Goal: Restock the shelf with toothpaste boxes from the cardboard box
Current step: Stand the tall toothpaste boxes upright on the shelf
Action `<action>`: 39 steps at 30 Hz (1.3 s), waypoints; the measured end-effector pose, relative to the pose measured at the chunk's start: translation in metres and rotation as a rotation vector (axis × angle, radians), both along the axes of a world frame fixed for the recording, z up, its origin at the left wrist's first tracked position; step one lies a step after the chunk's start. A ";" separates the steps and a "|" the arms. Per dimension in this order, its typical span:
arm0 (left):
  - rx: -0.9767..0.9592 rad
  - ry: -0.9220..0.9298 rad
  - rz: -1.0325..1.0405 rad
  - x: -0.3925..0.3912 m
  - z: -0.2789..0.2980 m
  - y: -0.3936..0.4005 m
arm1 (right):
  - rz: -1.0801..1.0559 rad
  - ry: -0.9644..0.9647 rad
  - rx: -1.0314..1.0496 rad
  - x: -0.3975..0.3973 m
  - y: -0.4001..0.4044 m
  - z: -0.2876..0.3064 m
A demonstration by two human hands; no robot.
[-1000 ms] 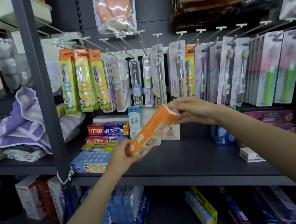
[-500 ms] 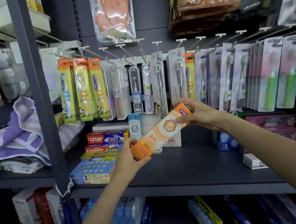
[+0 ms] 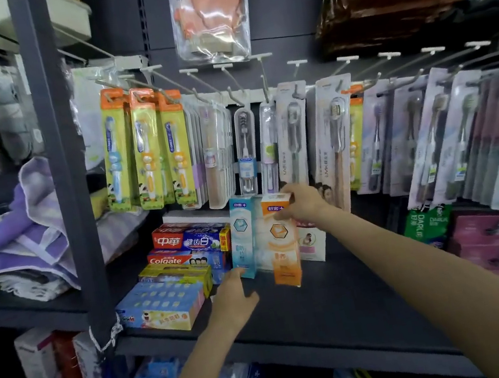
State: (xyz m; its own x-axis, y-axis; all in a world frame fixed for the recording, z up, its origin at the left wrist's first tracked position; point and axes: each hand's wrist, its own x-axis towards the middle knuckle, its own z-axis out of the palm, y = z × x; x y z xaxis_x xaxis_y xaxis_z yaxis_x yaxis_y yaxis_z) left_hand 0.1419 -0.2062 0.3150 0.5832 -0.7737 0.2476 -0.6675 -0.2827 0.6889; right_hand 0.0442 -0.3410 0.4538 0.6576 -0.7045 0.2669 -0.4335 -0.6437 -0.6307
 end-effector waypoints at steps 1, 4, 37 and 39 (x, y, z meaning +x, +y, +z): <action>0.006 -0.004 0.009 0.006 -0.002 -0.005 | -0.008 0.021 -0.024 0.010 -0.007 -0.003; 0.024 -0.017 0.006 0.021 -0.005 -0.021 | -0.016 0.025 -0.030 0.036 -0.022 -0.015; 0.047 -0.051 -0.028 0.035 -0.022 -0.087 | -0.017 -0.075 -0.213 0.063 -0.064 -0.059; -0.020 -0.090 -0.010 0.039 -0.015 -0.085 | 0.003 -0.074 -0.238 0.061 -0.062 -0.063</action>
State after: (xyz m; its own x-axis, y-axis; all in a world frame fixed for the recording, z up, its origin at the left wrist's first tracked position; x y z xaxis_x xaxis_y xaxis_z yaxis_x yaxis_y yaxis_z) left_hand 0.1811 -0.2916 0.3004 0.5501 -0.7740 0.3136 -0.7294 -0.2625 0.6317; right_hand 0.1056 -0.4030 0.3905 0.6320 -0.6140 0.4729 -0.3896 -0.7792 -0.4909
